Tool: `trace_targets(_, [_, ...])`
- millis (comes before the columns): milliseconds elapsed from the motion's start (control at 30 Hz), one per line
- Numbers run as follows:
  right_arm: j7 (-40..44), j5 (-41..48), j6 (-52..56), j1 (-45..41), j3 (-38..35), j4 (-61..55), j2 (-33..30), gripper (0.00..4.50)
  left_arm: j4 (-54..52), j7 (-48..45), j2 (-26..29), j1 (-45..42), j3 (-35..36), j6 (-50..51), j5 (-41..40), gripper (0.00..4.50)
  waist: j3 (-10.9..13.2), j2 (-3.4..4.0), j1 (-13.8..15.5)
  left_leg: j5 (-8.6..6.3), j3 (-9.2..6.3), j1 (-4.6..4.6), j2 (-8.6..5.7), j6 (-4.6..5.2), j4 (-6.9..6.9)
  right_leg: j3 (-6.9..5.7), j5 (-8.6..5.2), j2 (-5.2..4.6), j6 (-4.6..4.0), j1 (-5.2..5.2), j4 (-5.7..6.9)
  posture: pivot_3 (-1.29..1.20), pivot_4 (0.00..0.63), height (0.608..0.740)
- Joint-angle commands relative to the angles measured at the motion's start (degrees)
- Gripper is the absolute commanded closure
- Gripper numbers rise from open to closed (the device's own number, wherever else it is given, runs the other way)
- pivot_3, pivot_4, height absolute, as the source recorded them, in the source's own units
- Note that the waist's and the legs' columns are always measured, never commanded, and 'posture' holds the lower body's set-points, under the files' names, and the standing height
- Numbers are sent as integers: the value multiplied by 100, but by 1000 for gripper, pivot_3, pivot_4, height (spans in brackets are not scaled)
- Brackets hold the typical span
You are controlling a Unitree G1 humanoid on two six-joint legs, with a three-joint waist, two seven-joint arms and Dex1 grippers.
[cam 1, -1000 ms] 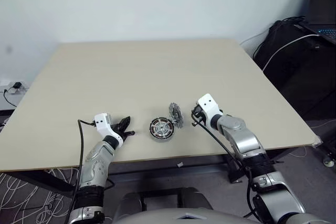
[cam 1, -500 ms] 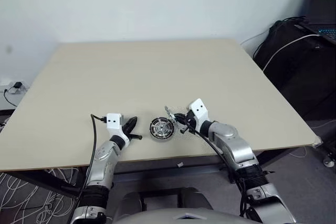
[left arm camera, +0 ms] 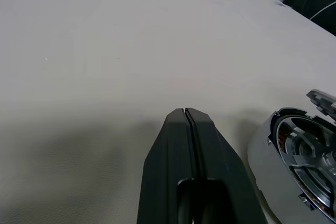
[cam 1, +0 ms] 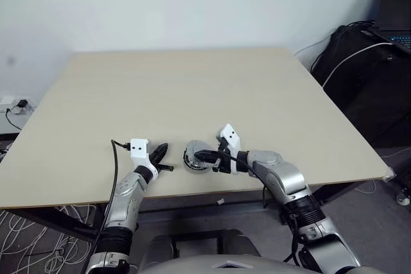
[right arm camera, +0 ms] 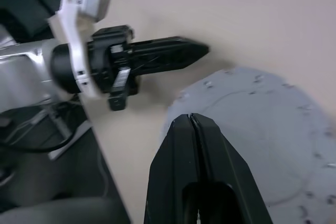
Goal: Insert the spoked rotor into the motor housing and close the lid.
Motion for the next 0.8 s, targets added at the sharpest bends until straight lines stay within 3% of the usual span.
trace_targets(33, [108,76,36,-200,30,143,69,4449,-207,-58,31,-88,-22,5,-23,4500,0,0,-1,0,0,0,0,0,0,0,0,0,0,0,0,0,0,740])
trace_targets(533, [36,-440,-426,-620,319,1640,487,4449,-290,-61,13,-46,-40,84,-59,4500,-3,2,-7,0,-1,3,0,0,5,0,2,0,3,4,2,0,0,740])
trace_targets(800, [-278,-582,-1462,-392,26,89,184,4449,-357,-37,12,28,2,121,-107,4500,-2,4,-1,0,0,-4,0,-1,1,0,1,0,3,-5,2,0,0,740])
